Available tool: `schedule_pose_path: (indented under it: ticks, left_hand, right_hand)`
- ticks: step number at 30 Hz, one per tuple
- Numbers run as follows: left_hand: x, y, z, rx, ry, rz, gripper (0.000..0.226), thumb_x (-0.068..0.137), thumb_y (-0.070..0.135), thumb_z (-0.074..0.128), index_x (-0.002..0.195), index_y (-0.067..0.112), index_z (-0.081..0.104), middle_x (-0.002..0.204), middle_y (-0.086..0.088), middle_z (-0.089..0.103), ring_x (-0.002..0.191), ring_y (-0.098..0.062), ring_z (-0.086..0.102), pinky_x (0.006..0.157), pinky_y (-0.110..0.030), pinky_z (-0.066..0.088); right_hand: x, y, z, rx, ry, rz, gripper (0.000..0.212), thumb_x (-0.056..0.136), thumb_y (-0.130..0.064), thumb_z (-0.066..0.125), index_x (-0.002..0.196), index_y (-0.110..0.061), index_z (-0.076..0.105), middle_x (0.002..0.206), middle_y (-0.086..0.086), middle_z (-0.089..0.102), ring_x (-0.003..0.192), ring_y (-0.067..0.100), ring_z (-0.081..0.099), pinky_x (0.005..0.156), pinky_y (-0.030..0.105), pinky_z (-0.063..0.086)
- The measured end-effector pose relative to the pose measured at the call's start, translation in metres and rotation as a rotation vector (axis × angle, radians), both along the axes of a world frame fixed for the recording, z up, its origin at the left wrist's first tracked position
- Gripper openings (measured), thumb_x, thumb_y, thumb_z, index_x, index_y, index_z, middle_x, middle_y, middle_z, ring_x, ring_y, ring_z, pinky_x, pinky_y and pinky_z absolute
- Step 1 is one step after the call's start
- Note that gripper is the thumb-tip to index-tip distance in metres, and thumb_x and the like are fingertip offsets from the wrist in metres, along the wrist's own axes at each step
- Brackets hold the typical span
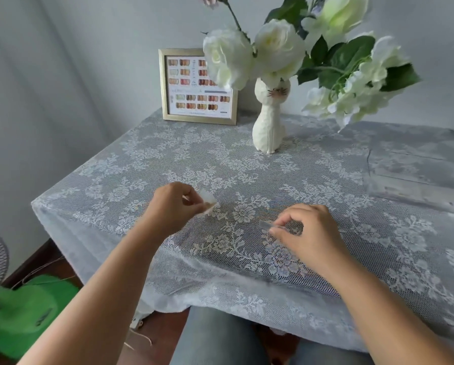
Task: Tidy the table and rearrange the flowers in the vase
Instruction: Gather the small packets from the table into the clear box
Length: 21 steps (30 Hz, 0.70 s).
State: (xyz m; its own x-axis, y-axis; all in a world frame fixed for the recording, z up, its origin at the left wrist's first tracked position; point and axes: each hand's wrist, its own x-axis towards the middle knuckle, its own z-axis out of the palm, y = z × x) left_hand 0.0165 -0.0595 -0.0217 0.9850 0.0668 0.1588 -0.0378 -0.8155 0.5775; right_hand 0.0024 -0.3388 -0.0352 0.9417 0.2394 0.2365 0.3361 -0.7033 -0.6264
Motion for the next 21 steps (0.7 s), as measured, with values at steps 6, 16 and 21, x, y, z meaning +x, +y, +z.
schedule_pose_path:
  ticks: [6, 16, 21]
  left_hand:
    - [0.012, -0.060, 0.026, -0.113, -0.170, -0.134, 0.022, 0.070, 0.039, 0.083, 0.070, 0.023, 0.069, 0.061, 0.019, 0.064, 0.059, 0.012, 0.060, 0.048, -0.005, 0.041]
    - [0.062, -0.213, 0.034, -0.132, -0.096, -0.517, 0.014, 0.074, 0.030, 0.082, 0.076, 0.022, 0.071, 0.062, 0.019, 0.063, 0.053, 0.016, 0.055, 0.047, -0.003, 0.038]
    - [0.080, -0.265, 0.040, -0.181, -0.134, -0.556, 0.011, 0.074, 0.023, 0.083, 0.076, 0.017, 0.074, 0.061, 0.019, 0.061, 0.051, 0.016, 0.054, 0.046, -0.002, 0.036]
  right_hand:
    - [0.008, -0.042, 0.005, 0.001, -0.052, -0.093, 0.021, 0.073, -0.040, 0.071, 0.089, -0.026, 0.073, 0.105, -0.005, 0.071, 0.106, 0.024, 0.056, 0.100, 0.044, 0.037]
    - [0.048, -0.187, 0.036, -0.164, -0.216, -0.517, 0.012, 0.084, -0.034, 0.068, 0.093, -0.031, 0.075, 0.103, -0.001, 0.071, 0.103, 0.032, 0.052, 0.079, 0.033, 0.030]
    - [0.083, -0.246, 0.045, -0.089, -0.150, -0.596, 0.011, 0.082, -0.027, 0.069, 0.091, -0.030, 0.075, 0.092, -0.004, 0.075, 0.096, 0.025, 0.065, 0.090, 0.044, 0.048]
